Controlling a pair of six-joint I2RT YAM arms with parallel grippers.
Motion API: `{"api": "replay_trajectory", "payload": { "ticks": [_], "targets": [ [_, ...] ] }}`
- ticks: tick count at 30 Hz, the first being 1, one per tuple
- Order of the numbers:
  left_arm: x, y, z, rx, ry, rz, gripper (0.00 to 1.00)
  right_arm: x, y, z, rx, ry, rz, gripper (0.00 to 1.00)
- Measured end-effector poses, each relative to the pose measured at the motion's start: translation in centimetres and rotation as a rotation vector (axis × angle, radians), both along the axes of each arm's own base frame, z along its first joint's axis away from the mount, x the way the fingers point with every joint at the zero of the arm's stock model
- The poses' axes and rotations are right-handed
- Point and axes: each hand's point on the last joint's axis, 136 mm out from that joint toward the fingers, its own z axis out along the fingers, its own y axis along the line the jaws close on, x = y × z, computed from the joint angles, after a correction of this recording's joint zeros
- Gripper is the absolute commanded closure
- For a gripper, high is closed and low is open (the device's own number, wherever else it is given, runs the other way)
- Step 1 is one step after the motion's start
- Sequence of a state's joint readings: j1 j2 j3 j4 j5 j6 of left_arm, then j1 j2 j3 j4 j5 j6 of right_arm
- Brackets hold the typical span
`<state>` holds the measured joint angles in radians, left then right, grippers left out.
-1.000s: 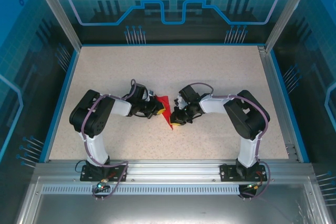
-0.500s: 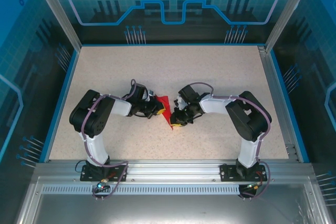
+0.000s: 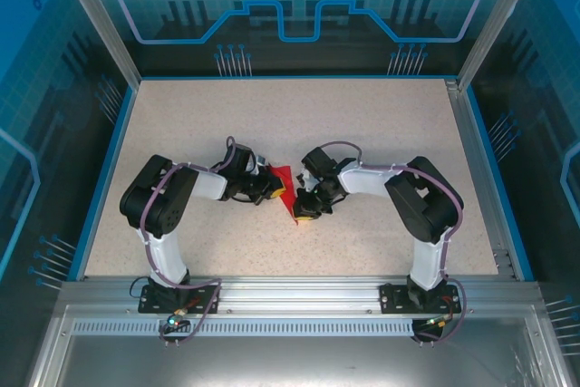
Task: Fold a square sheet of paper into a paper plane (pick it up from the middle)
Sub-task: Fold the wing for the fifth time at the center of the table.
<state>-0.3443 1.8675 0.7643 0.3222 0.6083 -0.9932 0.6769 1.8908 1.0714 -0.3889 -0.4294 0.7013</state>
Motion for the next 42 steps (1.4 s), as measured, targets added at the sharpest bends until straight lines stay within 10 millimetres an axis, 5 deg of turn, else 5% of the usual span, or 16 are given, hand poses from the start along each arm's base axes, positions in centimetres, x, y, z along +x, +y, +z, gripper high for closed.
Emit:
{"api": "replay_trajectory", "payload": {
  "ticks": [12, 30, 35, 42],
  "targets": [
    [0.0, 0.0, 0.0, 0.001, 0.001, 0.000, 1.00, 0.1, -0.5, 0.8, -0.032, -0.029, -0.007, 0.77],
    [0.0, 0.0, 0.0, 0.001, 0.001, -0.001, 1.00, 0.1, -1.5, 0.5, -0.094, -0.050, -0.013, 0.75],
    [0.0, 0.0, 0.0, 0.001, 0.001, -0.001, 1.00, 0.7, -1.9, 2.7, -0.068, -0.127, -0.037, 0.74],
    [0.0, 0.0, 0.0, 0.005, 0.003, -0.004, 1.00, 1.6, -0.1, 5.6, 0.113, -0.187, -0.061, 0.86]
  ]
}}
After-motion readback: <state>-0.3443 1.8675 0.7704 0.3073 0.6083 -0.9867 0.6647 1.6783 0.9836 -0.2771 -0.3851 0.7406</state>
